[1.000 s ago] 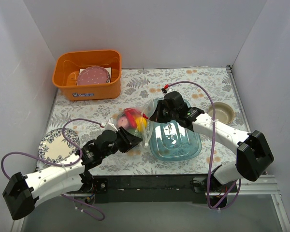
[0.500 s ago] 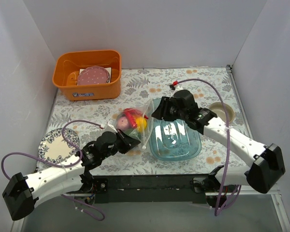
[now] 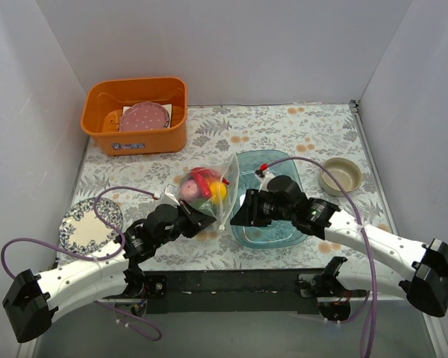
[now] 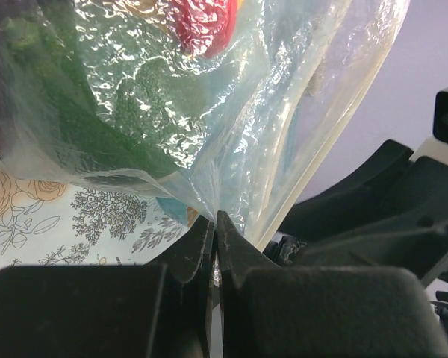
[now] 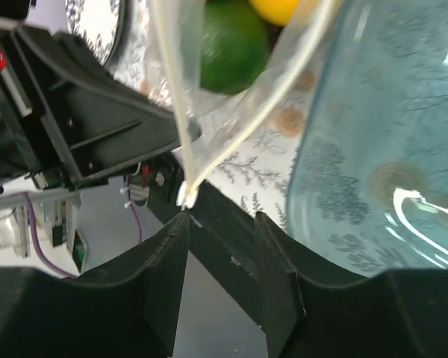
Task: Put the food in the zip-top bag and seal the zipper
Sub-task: Adjust the zipper food storage bag at the center of the board, then zip the zipper food storage bag at the center of the board.
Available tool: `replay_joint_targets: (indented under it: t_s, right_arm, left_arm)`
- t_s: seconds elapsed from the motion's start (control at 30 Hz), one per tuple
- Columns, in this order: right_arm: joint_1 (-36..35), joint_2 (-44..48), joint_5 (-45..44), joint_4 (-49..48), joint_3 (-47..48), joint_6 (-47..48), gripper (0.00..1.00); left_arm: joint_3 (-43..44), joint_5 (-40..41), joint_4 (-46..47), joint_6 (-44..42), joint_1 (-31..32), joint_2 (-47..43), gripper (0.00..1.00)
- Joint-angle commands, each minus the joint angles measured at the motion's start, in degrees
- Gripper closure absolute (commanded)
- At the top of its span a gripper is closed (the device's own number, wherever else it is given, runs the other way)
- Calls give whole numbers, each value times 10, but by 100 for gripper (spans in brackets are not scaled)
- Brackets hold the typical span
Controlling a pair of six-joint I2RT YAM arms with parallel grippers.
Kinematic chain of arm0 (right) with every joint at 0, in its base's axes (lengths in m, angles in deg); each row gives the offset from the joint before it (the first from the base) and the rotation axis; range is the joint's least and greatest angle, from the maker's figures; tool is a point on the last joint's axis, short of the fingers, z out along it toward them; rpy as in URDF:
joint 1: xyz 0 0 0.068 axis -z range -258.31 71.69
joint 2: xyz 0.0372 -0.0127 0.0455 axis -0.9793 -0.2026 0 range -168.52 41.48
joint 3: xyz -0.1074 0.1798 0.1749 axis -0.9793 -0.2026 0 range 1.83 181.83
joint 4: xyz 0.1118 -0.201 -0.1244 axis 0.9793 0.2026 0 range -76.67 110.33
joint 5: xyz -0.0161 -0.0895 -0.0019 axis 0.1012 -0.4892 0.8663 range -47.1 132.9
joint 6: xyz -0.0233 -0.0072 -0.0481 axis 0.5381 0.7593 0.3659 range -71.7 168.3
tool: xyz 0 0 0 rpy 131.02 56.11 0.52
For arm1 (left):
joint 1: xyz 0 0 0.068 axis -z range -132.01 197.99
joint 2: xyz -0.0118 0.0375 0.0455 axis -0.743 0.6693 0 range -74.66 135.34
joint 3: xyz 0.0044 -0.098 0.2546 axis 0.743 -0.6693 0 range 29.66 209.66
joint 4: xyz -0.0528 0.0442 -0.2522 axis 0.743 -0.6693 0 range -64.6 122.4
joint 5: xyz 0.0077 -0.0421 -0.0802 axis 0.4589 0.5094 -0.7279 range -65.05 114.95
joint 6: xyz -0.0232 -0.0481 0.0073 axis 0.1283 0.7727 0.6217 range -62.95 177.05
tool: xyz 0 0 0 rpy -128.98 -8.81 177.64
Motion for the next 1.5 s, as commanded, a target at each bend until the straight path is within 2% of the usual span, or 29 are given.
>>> replay_joint_targets:
  t_s: [0.0, 0.37, 0.77, 0.9, 1.1, 1.23, 1.47]
  right_arm:
    - [-43, -25, 7, -55, 27, -25, 52]
    - [-57, -47, 3, -106, 10, -43, 52]
    - [-67, -74, 11, -92, 30, -39, 55]
    - [-67, -76, 18, -106, 25, -41, 64]
    - [-67, -90, 23, -116, 25, -42, 69]
    - [-67, -97, 29, -118, 27, -41, 68]
    - [-67, -86, 19, -122, 20, -41, 85]
  left_arm:
    - [2, 6, 8, 122, 2, -6, 100]
    - [8, 5, 9, 118, 2, 6, 100]
    - [4, 6, 14, 122, 2, 0, 100]
    - [4, 3, 14, 121, 2, 5, 100]
    - [3, 2, 16, 122, 2, 5, 100]
    - [1, 2, 18, 124, 1, 3, 100]
    - [1, -1, 19, 126, 2, 4, 100]
